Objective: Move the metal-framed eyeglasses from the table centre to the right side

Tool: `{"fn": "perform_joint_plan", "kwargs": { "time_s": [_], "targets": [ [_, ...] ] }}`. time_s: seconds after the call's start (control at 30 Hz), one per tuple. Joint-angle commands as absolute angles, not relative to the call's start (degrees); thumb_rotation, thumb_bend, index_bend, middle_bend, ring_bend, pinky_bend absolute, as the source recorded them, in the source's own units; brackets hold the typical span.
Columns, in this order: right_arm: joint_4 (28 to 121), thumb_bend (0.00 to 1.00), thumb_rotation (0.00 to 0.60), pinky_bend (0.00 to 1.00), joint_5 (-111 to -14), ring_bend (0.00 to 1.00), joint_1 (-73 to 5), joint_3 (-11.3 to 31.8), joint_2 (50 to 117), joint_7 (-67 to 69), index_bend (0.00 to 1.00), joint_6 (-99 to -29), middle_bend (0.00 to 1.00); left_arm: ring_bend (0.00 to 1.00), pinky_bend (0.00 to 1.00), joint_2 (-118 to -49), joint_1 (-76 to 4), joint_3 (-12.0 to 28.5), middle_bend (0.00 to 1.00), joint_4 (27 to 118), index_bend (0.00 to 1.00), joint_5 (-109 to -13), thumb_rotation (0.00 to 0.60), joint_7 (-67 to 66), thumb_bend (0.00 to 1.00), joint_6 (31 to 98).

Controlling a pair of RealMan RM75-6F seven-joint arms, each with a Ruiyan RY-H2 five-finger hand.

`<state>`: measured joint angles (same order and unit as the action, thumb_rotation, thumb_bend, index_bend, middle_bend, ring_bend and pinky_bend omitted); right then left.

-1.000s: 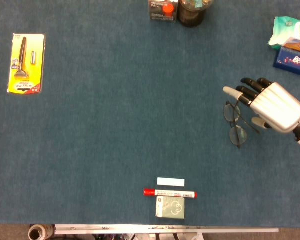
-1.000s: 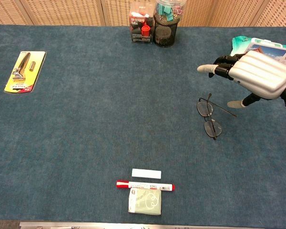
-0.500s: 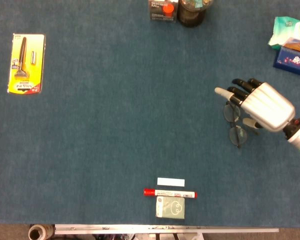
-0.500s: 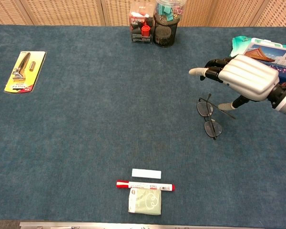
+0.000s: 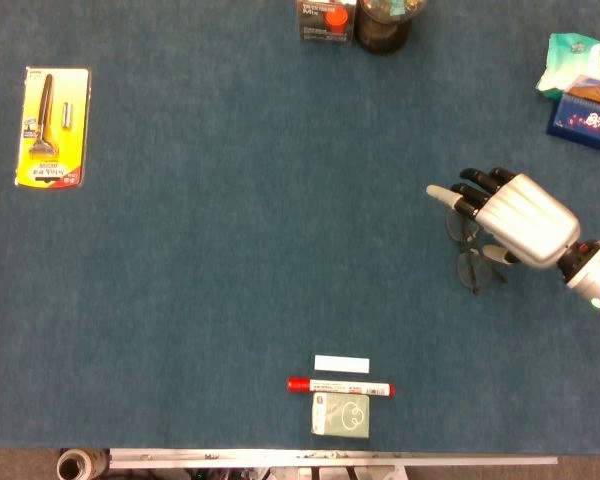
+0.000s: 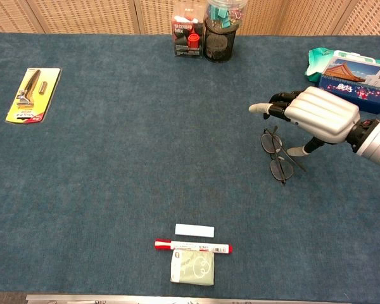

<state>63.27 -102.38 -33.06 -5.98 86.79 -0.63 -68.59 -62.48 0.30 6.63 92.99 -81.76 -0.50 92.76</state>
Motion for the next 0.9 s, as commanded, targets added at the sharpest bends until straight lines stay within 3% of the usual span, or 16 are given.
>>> {"fn": "perform_joint_plan", "kwargs": {
  "time_s": [0.03, 0.33, 0.67, 0.9],
  "targets": [
    [62.3, 0.0, 0.6, 0.4, -102.3, 0.21, -33.0, -6.3, 87.5, -0.1, 0.14, -68.2, 0.33, 0.35, 0.44, -62.5, 0.3, 6.6, 0.45, 93.1, 0.5, -81.8, 0.6, -0.6, 0.27, 92.7],
    [61.0, 0.0, 0.6, 0.4, -102.4, 0.21, -32.9, -6.8, 88.3, 0.7, 0.14, -68.3, 0.33, 0.35, 0.44, -62.4, 0.3, 6.6, 0.45, 93.0, 0.5, -81.8, 0.6, -0.3, 0.27, 92.8],
    [67.8, 0.0, 0.6, 0.4, -103.3, 0.21, -32.5, -5.8, 83.5, -2.6, 0.14, -72.0, 0.33, 0.35, 0.44, -62.6, 0.2, 6.5, 0.45, 93.0, 0.5, -81.9, 0.6, -1.1, 0.27, 92.7],
    [68.8, 0.0, 0.6, 0.4, -103.4, 0.21, -33.0, -5.0, 84.0, -2.8, 0.14, -72.2, 0.33, 0.35, 0.44, -62.7, 0.1, 6.5, 0.45, 93.1, 0.5, -81.8, 0.6, -1.4, 0.27, 92.5]
  ]
}}
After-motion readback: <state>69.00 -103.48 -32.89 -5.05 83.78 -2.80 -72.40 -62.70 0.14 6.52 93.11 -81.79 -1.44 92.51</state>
